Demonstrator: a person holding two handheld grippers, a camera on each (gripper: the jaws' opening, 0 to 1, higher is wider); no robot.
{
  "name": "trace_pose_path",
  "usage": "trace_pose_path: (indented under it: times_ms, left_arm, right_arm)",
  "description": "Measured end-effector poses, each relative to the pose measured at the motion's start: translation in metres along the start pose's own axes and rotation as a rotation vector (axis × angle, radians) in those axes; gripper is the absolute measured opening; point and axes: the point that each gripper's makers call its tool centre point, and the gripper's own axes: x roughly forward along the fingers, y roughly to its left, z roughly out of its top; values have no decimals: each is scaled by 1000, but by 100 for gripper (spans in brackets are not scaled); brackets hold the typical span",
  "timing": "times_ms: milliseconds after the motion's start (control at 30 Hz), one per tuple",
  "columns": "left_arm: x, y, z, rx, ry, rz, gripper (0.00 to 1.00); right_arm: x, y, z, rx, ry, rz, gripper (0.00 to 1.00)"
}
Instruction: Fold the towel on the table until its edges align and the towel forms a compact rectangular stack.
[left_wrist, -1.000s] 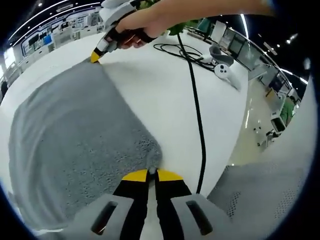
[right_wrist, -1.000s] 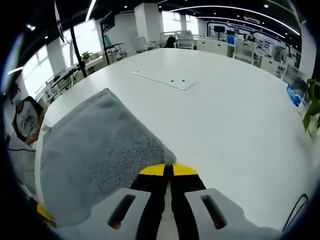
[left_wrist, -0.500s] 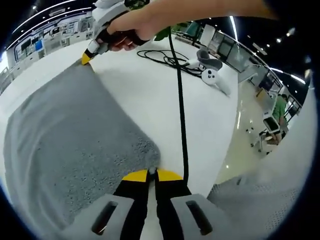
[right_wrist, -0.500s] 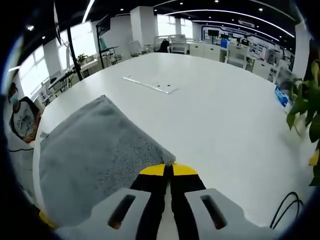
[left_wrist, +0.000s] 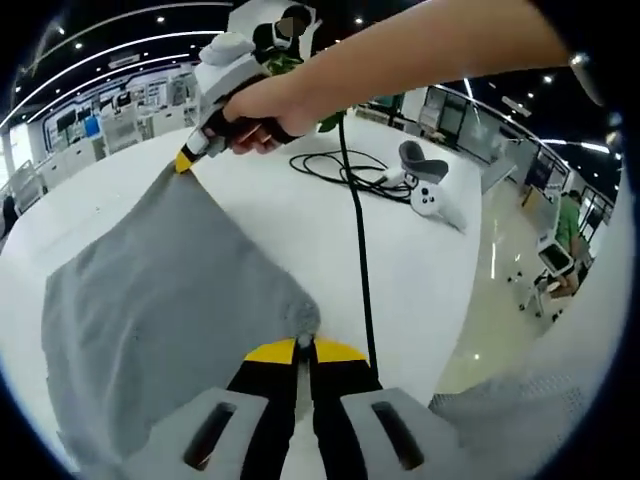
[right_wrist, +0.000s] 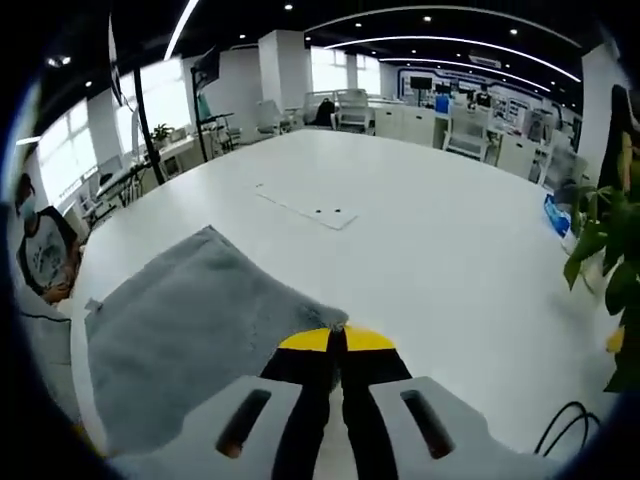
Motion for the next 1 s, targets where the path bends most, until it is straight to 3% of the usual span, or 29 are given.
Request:
trace_pose_path:
  times_ms: [233, 533, 667, 1000]
  left_arm:
    - [-18, 16, 9, 18, -51, 20, 3]
    - [-49, 36, 18, 25, -117, 45, 3]
    - [-64, 44, 22, -8, -158, 55, 3]
    - [-97, 66, 13, -51, -219, 71, 3]
  right_arm:
    - [-7, 2, 14, 25, -24, -13, 0]
    - [-11, 19, 45, 15, -47, -26, 0]
    - [-5, 25, 58, 1, -55, -28, 0]
    - [-7, 37, 83, -15, -58, -53, 0]
